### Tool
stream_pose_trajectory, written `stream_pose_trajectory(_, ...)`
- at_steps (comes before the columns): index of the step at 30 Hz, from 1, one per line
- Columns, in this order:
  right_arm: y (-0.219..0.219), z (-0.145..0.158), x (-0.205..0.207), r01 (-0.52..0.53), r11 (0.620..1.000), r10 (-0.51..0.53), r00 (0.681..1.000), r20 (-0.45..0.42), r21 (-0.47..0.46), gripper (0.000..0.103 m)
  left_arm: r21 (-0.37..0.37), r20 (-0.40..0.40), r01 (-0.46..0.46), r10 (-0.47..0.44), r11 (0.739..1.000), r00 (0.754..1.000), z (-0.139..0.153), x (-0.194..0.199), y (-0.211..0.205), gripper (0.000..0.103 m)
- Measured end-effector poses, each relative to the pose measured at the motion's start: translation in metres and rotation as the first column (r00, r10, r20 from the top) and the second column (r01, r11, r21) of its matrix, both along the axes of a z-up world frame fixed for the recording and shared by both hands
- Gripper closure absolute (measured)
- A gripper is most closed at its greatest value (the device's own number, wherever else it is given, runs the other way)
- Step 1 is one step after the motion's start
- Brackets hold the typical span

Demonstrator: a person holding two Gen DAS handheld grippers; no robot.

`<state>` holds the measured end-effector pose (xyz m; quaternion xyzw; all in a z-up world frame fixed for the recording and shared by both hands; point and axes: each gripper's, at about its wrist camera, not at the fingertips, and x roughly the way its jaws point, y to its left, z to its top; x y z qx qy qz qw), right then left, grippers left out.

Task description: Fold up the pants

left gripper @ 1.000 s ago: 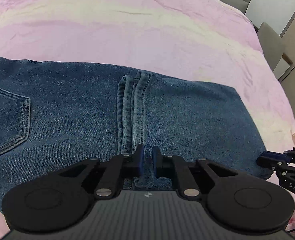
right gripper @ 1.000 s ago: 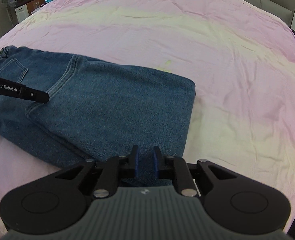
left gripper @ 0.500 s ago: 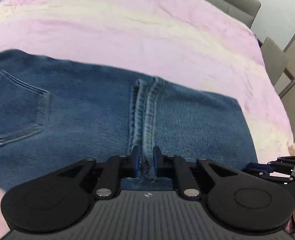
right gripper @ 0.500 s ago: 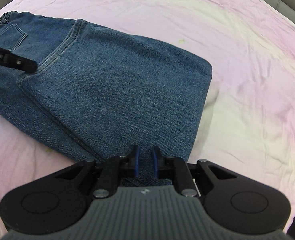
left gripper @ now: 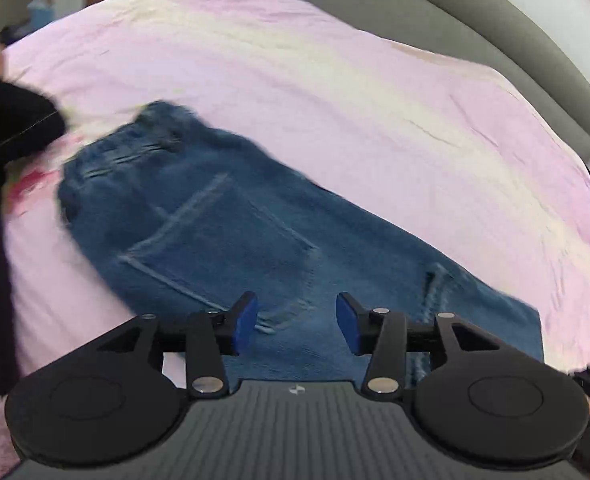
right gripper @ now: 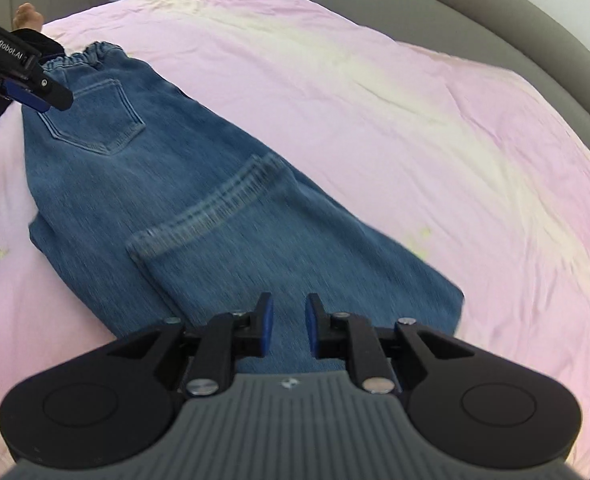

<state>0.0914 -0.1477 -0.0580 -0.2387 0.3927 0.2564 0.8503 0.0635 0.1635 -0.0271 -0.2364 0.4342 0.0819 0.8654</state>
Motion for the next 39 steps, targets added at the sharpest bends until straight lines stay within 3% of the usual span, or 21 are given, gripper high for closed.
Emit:
stream_pose_trajectory(5,0.036,-0.004,0.009,-0.059,0.998,0.059,0.998,-0.033,0.008,0.088,-0.062,0.006,-0.158,0.158,0.986,0.987,-0.007,-0.008,0.055,0.033)
stream_pose_trajectory(8,0.056,-0.012,0.018,-0.115,0.993,0.114,0.991,-0.064,-0.015,0.078,-0.112,-0.004,-0.246,0.247,0.963,0.969,-0.017,-0.013,0.084,0.031)
stream_pose_trajectory(16,0.08,-0.033,0.057,-0.255,0.951,0.228,0.961,-0.158,-0.176,0.078,-0.218,-0.081,-0.418,0.411,0.882,0.908,-0.054,-0.019,0.117,0.027)
stream_pose_trajectory(21,0.085,-0.038,0.074,-0.36,0.917,0.316,0.918,-0.24,-0.171,0.082,-0.329,-0.122,-0.453,0.438,0.829,0.89,-0.08,-0.022,0.128,0.027)
stream_pose_trajectory(28,0.105,-0.062,0.089,-0.504,0.847,0.43,0.837,-0.338,-0.168,0.082,-0.244,-0.062,-0.489,0.489,0.838,0.87,-0.089,-0.006,0.13,0.029)
stream_pose_trajectory(31,0.111,-0.069,0.098,-0.534,0.829,0.443,0.809,-0.387,-0.167,0.081,-0.209,-0.023,-0.485,0.492,0.849,0.871,-0.089,0.001,0.123,0.039)
stream_pose_trajectory(39,0.113,-0.077,0.11,-0.526,0.839,0.428,0.795,-0.43,-0.137,0.08,-0.185,0.035,-0.478,0.492,0.858,0.87,-0.077,-0.004,0.114,0.056)
